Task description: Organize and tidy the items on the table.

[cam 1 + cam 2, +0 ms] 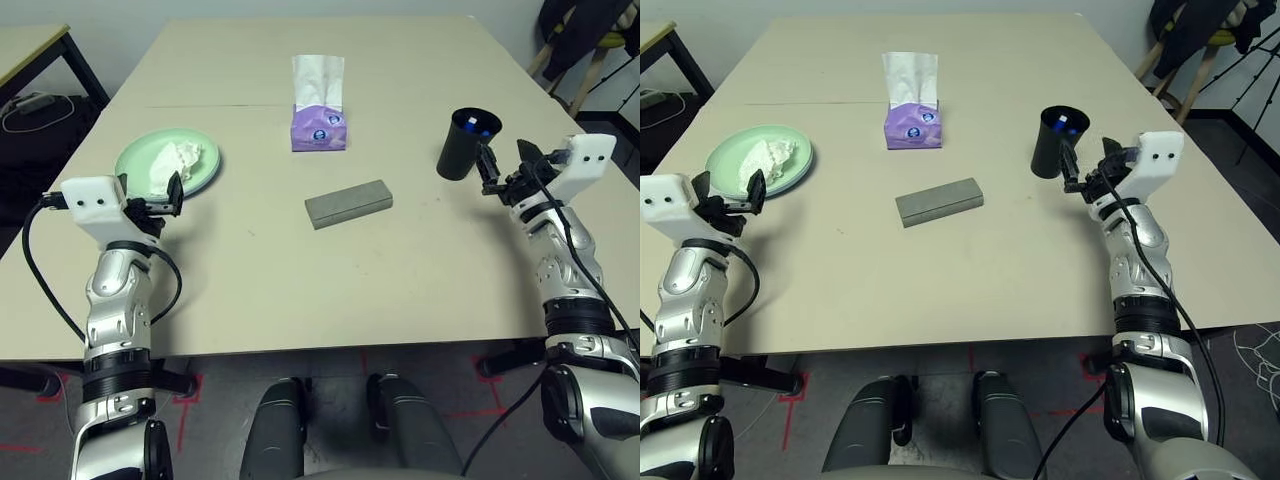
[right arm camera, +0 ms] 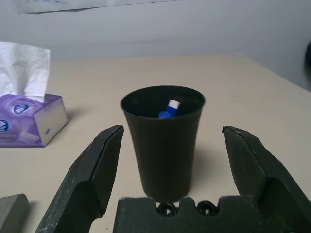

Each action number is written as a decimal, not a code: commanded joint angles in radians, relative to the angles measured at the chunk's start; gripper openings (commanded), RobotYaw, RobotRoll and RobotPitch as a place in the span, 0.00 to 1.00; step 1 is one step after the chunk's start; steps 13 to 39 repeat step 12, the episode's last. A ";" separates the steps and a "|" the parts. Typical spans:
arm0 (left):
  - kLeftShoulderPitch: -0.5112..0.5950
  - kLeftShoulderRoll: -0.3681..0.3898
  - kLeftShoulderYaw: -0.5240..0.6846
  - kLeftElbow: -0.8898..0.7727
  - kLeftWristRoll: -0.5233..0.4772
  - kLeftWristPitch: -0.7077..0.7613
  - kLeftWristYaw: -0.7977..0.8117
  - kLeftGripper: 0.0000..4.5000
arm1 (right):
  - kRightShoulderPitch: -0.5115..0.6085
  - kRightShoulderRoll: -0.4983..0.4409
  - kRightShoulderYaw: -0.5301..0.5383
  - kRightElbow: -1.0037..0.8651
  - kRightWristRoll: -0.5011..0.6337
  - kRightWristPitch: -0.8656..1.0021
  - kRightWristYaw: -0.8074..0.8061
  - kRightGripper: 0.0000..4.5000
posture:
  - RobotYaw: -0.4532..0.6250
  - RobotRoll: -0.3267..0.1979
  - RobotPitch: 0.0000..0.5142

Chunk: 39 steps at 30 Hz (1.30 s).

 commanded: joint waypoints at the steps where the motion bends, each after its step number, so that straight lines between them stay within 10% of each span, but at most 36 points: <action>1: 0.012 0.010 0.003 0.037 -0.016 0.004 -0.030 1.00 | 0.023 0.003 -0.006 -0.034 -0.004 -0.011 -0.025 0.99 | 0.45 0.62 0.21; 39: -0.019 0.004 0.005 0.099 -0.027 -0.035 -0.061 1.00 | 0.019 -0.005 0.008 -0.031 -0.016 -0.015 -0.017 0.99 | 0.44 0.62 0.21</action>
